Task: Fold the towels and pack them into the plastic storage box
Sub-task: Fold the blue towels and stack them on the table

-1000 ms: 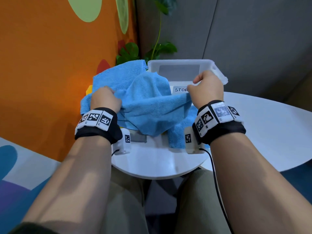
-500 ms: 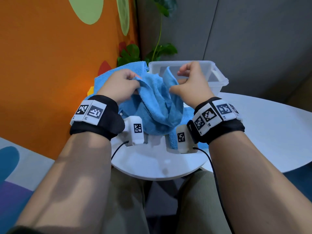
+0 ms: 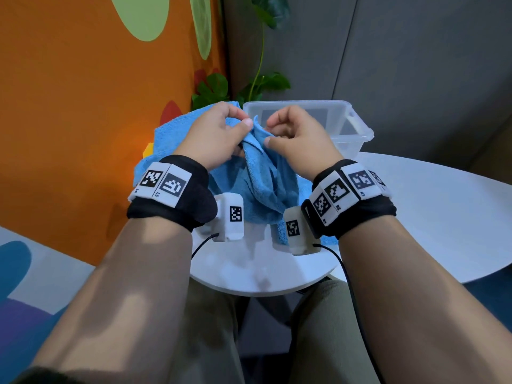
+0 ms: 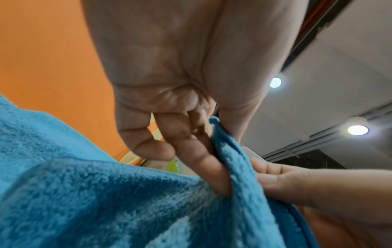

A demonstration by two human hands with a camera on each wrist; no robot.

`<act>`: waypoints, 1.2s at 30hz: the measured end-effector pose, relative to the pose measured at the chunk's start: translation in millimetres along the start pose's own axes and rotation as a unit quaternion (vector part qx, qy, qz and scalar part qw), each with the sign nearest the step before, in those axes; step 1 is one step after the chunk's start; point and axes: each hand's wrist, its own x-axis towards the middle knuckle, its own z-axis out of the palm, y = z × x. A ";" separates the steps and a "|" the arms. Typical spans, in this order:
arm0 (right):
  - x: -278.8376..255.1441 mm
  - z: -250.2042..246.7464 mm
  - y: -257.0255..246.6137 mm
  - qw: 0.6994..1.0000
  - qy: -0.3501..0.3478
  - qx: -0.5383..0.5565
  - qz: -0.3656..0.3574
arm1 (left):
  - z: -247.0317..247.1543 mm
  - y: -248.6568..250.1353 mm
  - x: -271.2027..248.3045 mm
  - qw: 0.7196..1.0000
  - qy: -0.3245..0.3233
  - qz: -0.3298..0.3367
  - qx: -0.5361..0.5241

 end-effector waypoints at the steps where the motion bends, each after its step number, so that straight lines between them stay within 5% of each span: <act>1: 0.0 1.1 0.2 1.000 -0.004 0.001 -0.002 | 0.7 1.9 -1.1 1.000 -0.002 0.003 0.006; 12: -2.8 1.9 0.3 0.999 0.015 0.011 -0.028 | -0.3 16.8 -10.2 0.993 -0.055 -0.052 -0.095; 20: -5.6 5.4 -0.9 0.999 0.007 0.034 -0.016 | -4.0 10.3 -14.7 0.995 -0.088 0.024 -0.041; 30: -6.0 4.1 -4.2 0.996 0.026 0.071 -0.039 | -1.1 7.3 -7.6 1.000 0.005 -0.016 0.024; 36: -4.9 11.3 -1.2 0.998 -0.009 0.049 -0.037 | 2.4 10.8 -9.2 0.999 0.005 -0.037 0.009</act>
